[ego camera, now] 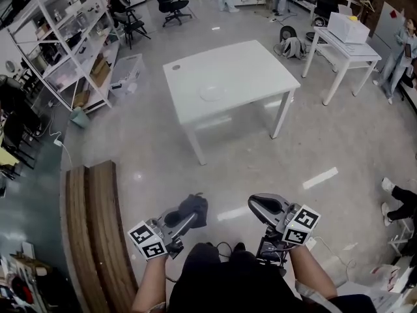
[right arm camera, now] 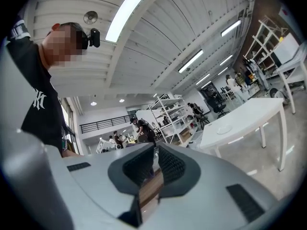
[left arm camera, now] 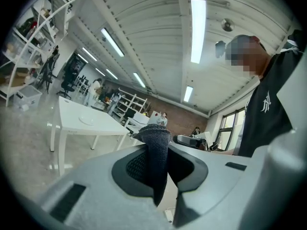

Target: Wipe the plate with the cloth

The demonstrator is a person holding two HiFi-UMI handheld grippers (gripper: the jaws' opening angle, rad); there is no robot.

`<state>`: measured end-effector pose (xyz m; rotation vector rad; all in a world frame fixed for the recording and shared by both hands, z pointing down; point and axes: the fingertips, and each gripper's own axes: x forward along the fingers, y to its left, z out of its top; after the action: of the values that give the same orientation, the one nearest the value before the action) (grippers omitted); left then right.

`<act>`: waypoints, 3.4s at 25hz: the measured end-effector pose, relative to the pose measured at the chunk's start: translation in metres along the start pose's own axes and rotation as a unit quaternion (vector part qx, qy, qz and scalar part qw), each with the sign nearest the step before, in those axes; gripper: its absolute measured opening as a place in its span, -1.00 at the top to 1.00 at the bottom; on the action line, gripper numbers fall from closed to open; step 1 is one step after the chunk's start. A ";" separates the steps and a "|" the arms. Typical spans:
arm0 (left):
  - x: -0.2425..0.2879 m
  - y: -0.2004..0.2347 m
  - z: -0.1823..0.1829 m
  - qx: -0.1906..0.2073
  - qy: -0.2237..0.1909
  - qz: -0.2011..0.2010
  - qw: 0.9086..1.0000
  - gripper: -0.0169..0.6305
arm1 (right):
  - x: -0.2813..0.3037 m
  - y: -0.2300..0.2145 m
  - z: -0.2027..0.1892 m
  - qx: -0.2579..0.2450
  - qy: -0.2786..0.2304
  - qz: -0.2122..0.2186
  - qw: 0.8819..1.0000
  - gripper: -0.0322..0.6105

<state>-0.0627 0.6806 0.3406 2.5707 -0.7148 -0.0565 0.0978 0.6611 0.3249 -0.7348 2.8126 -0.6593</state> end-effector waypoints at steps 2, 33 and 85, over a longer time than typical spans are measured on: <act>0.004 0.008 0.000 -0.008 -0.004 0.010 1.000 0.78 | 0.000 -0.012 0.003 0.005 0.000 0.002 1.000 0.88; 0.161 0.381 0.157 -0.045 0.017 -0.038 0.998 0.78 | 0.276 -0.303 0.116 0.016 0.043 -0.042 0.998 0.88; 0.458 0.665 0.097 0.138 0.360 0.016 0.922 0.78 | 0.417 -0.732 -0.001 0.311 0.347 -0.157 0.871 0.79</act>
<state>-0.0008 -0.0911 0.5915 2.5403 -0.4919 1.0118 0.0485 -0.1186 0.6405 -0.9506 2.7084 -2.1297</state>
